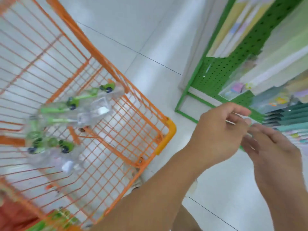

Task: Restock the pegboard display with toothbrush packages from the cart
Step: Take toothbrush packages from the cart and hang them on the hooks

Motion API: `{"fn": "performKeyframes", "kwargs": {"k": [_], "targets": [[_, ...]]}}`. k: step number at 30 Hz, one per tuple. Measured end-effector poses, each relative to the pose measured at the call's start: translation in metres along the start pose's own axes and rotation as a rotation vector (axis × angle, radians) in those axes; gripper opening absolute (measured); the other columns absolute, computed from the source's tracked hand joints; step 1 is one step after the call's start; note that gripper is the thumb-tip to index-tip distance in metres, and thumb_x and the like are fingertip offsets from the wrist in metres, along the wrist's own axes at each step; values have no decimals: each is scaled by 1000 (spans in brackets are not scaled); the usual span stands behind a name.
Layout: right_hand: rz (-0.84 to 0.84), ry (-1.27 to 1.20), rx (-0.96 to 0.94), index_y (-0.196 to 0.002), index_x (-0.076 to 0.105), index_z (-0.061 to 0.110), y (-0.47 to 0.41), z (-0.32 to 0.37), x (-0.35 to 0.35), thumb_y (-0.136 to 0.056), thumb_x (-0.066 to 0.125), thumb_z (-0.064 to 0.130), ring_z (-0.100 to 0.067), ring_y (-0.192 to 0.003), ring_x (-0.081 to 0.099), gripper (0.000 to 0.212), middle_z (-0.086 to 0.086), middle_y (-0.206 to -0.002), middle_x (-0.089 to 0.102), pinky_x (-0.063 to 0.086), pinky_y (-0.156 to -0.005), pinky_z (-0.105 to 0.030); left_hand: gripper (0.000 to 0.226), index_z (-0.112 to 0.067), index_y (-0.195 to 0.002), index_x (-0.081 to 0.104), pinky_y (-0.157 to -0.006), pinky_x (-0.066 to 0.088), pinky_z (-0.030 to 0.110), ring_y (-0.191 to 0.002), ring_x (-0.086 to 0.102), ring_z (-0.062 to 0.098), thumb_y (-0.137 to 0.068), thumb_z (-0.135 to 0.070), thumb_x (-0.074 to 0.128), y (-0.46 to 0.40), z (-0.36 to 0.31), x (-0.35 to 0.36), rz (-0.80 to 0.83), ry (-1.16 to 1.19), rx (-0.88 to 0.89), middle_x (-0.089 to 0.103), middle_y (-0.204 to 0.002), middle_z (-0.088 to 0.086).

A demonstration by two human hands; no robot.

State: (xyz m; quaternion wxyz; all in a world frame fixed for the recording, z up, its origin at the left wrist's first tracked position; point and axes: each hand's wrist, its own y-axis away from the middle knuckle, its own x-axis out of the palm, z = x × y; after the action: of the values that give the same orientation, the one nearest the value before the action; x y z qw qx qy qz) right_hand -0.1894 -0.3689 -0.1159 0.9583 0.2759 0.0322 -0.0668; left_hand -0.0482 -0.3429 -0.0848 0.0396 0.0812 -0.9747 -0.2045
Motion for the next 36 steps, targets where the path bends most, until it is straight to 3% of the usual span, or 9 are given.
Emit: {"fn": "performKeyframes", "kwargs": {"k": [5,8,11,17,21,24,27,32,36], "targets": [[373,205,-219,-95,69,22,113,44,119,-95,64,7,-17,-85,71,16,-9,-92,71,60,-81,-26,12,-16,-107,69,-71,50,25,-73,61,10,-95,-15,65,94,-23,-160,-300,-38,56,63,-87,-4],[705,654,-316,-103,69,24,159,24,200,-89,75,14,-17,-87,70,18,-3,-98,72,58,-85,-35,13,-20,-108,66,-73,48,22,-82,62,7,-95,-24,66,151,4,-251,-582,-200,-173,62,-90,-11],[922,1168,-528,-131,59,20,174,-10,262,-84,80,30,-21,-114,61,53,-1,-127,62,51,-97,-37,34,-21,-120,58,-84,48,29,-104,60,17,-92,-34,70,190,32,-303,-594,-436,-438,61,-115,-2],[792,1558,-740,-150,34,15,148,-40,342,-81,82,19,-32,-137,38,84,-8,-151,40,44,-103,-41,71,-16,-145,37,-105,43,44,-139,32,32,-86,-29,74,212,59,-324,-305,-1025,-436,34,-150,9],[822,1694,-688,-158,19,16,124,-51,355,-78,85,21,-36,-133,44,103,-11,-148,46,49,-97,-44,75,-15,-153,27,-121,15,57,-152,9,36,-90,-26,66,200,70,-331,-93,-1364,-518,16,-163,11],[759,1641,-638,-156,21,18,123,-62,342,-77,87,28,-36,-124,53,103,-13,-138,55,49,-85,-41,62,-16,-150,37,-122,-1,61,-151,17,33,-94,-30,58,187,80,-327,88,-1591,-467,34,-158,10],[755,1507,-502,-159,14,12,128,-71,322,-74,90,32,-34,-129,53,116,-14,-147,48,51,-94,-41,56,-19,-144,46,-122,-2,60,-140,38,33,-90,-29,62,170,81,-327,170,-1626,-471,49,-145,9],[650,1634,-431,-119,58,7,129,-74,278,-68,89,38,-29,-97,60,67,-15,-115,61,44,-70,-33,51,-21,-140,48,-120,19,53,-130,48,32,-92,-23,64,154,74,-337,183,-1605,-378,45,-145,9],[646,1678,-395,-94,60,15,137,-57,255,-68,85,47,-22,-75,56,48,-1,-82,56,33,-53,-26,30,-20,-126,54,-116,22,45,-119,56,26,-97,-22,58,149,66,-336,159,-1503,-254,63,-122,1]]}}
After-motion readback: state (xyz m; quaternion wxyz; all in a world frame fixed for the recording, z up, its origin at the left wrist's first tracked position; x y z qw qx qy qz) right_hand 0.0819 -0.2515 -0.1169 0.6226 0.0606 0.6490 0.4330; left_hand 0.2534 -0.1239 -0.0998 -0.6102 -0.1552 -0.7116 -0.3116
